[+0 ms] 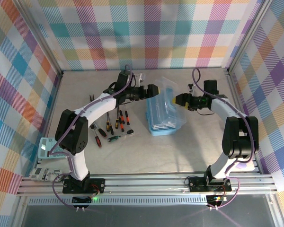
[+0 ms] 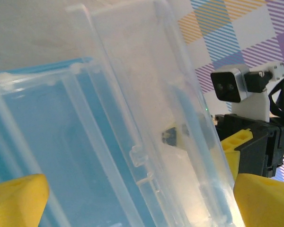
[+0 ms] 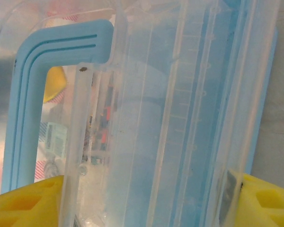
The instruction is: Pack the tool kit
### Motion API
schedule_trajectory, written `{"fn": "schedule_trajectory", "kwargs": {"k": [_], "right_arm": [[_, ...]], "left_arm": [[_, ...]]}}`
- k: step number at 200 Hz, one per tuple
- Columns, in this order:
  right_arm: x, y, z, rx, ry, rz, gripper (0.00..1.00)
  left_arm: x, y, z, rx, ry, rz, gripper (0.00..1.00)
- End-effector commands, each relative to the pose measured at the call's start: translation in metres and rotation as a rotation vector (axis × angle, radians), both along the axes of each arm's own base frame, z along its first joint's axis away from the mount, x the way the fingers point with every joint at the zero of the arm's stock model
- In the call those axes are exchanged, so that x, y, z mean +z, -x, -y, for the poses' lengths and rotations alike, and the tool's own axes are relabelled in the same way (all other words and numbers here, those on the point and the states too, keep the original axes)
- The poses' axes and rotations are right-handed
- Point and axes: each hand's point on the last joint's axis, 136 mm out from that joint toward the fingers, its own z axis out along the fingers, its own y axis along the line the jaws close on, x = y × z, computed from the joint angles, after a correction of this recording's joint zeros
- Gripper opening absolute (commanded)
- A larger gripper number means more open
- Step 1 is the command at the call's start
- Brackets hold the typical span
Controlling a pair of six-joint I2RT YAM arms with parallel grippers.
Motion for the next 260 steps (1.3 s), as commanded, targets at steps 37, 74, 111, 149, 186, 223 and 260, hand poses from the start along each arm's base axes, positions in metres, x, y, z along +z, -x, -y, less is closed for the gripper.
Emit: {"fn": "schedule_trajectory", "kwargs": {"k": [37, 74, 111, 149, 186, 223, 260], "right_arm": [[0.037, 0.000, -0.007, 0.074, -0.070, 0.135, 0.51], [0.031, 0.001, -0.004, 0.067, -0.037, 0.120, 0.60], [0.031, 0.001, 0.000, 0.054, -0.002, 0.117, 0.95], [0.035, -0.002, 0.018, -0.015, 0.164, 0.122, 0.99], [0.052, 0.002, 0.051, -0.117, 0.384, 0.143, 0.99], [0.080, 0.022, 0.052, -0.097, 0.498, 0.203, 0.99], [0.084, 0.039, 0.029, -0.048, 0.628, 0.236, 0.99]], "left_arm": [[0.027, -0.001, 0.036, -0.085, 0.170, 0.011, 1.00], [0.039, -0.004, 0.045, -0.103, 0.225, 0.021, 1.00], [0.054, -0.007, 0.055, -0.119, 0.271, 0.035, 1.00], [0.064, -0.010, 0.062, -0.131, 0.301, 0.044, 1.00], [0.077, -0.012, 0.069, -0.141, 0.317, 0.063, 1.00], [0.085, -0.012, 0.084, -0.170, 0.328, 0.071, 1.00], [0.081, -0.014, 0.096, -0.184, 0.329, 0.061, 1.00]]}}
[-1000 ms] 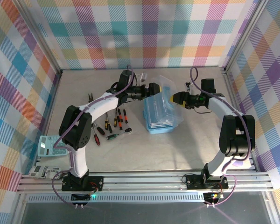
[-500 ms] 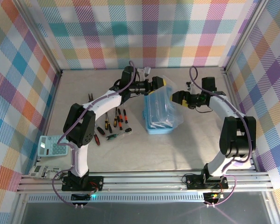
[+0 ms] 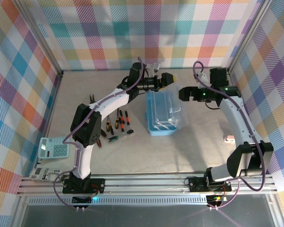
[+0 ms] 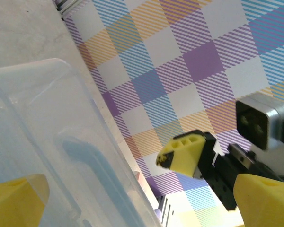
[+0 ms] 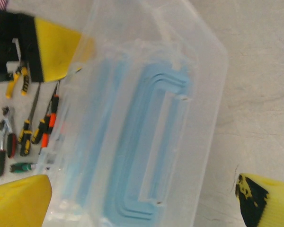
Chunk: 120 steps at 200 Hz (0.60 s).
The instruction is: Pack the tool kit
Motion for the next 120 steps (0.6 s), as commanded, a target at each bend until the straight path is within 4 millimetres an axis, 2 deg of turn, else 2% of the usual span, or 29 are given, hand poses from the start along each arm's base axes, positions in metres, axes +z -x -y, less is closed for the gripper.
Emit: {"fn": "schedule_trajectory", "kwargs": {"k": [1, 46, 99, 120], "right_arm": [[-0.004, 0.018, -0.005, 0.016, 0.139, -0.021, 0.99], [0.001, 0.024, -0.019, 0.017, 0.250, 0.001, 0.99], [-0.008, 0.022, -0.031, 0.031, 0.312, -0.014, 0.99], [-0.019, 0.018, -0.029, 0.009, 0.341, -0.041, 0.99]], "left_arm": [[0.015, 0.002, 0.011, -0.037, 0.035, 0.029, 1.00], [0.017, 0.005, 0.023, -0.059, 0.033, 0.033, 1.00], [0.024, 0.005, 0.030, -0.065, 0.040, 0.041, 1.00], [0.026, 0.005, 0.031, -0.068, 0.043, 0.046, 1.00]]}}
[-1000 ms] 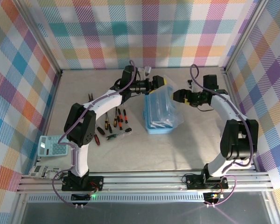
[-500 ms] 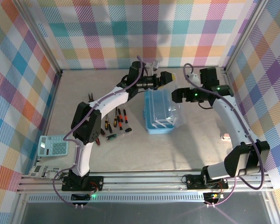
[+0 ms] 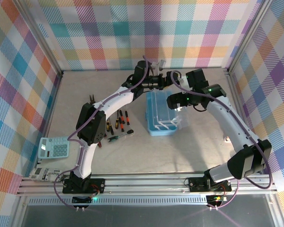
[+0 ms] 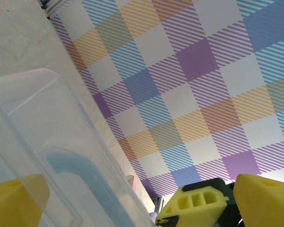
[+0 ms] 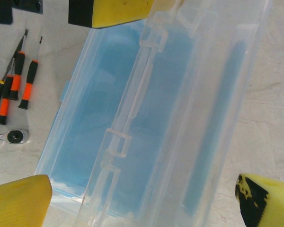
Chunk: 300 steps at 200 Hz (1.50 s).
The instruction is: Pack the tool kit
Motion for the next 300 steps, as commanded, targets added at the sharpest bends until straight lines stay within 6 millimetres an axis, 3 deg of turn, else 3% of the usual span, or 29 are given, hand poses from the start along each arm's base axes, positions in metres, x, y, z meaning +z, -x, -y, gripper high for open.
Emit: {"fn": "schedule_trajectory", "kwargs": {"k": [1, 34, 59, 100, 126, 146, 185, 222, 300], "right_arm": [[-0.011, -0.003, 0.005, -0.042, 0.052, -0.035, 0.99], [-0.026, -0.006, 0.013, -0.089, 0.094, -0.053, 1.00], [-0.029, -0.007, 0.017, -0.109, 0.104, -0.045, 0.93], [-0.029, -0.006, 0.018, -0.116, 0.094, -0.032, 0.85], [-0.029, -0.006, 0.020, -0.124, 0.083, -0.032, 0.82], [-0.030, -0.006, 0.024, -0.132, 0.069, -0.034, 0.82], [-0.035, -0.007, 0.035, -0.145, 0.007, -0.035, 0.86], [-0.031, -0.011, 0.044, -0.146, -0.063, -0.024, 0.90], [-0.039, -0.009, 0.067, -0.192, -0.218, -0.032, 0.92]], "left_arm": [[0.021, 0.008, 0.009, -0.039, 0.035, 0.038, 1.00], [0.020, 0.009, 0.007, -0.038, 0.020, 0.044, 1.00], [0.013, 0.007, -0.004, -0.010, -0.064, 0.069, 1.00], [0.019, -0.014, -0.067, 0.127, -0.151, 0.107, 1.00], [0.015, -0.014, -0.109, 0.210, -0.261, 0.123, 1.00], [-0.008, -0.006, -0.134, 0.246, -0.369, 0.104, 1.00], [-0.101, 0.027, -0.178, 0.254, -0.667, -0.065, 1.00], [-0.134, 0.043, -0.187, 0.245, -0.749, -0.112, 1.00], [-0.146, 0.041, -0.183, 0.231, -0.789, -0.135, 1.00]]}}
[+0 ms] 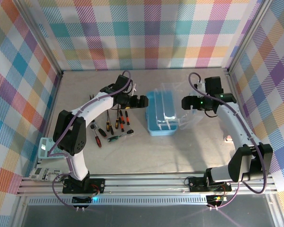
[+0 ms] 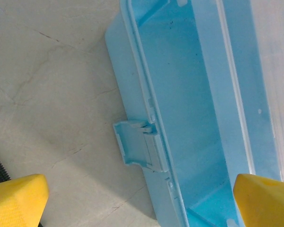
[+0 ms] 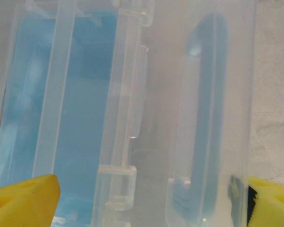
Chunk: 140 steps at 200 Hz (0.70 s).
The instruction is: Pack the tool kit
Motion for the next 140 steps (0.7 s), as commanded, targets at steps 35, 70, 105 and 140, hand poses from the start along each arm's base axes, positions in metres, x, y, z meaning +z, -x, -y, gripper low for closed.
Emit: {"fn": "schedule_trajectory", "kwargs": {"k": [35, 70, 105, 140], "right_arm": [[0.009, -0.001, 0.002, 0.008, -0.081, 0.033, 0.97], [0.013, -0.001, 0.010, -0.002, -0.062, 0.031, 0.99], [0.018, 0.002, 0.019, -0.019, -0.040, 0.030, 0.99], [0.024, 0.003, 0.028, -0.039, -0.021, 0.037, 0.99]], "left_arm": [[-0.002, 0.003, -0.009, 0.001, -0.072, -0.003, 1.00], [-0.003, 0.007, -0.018, 0.003, -0.116, -0.002, 1.00], [-0.008, 0.010, -0.039, 0.032, -0.189, -0.017, 1.00], [-0.003, 0.006, -0.060, 0.084, -0.221, -0.013, 1.00]]}}
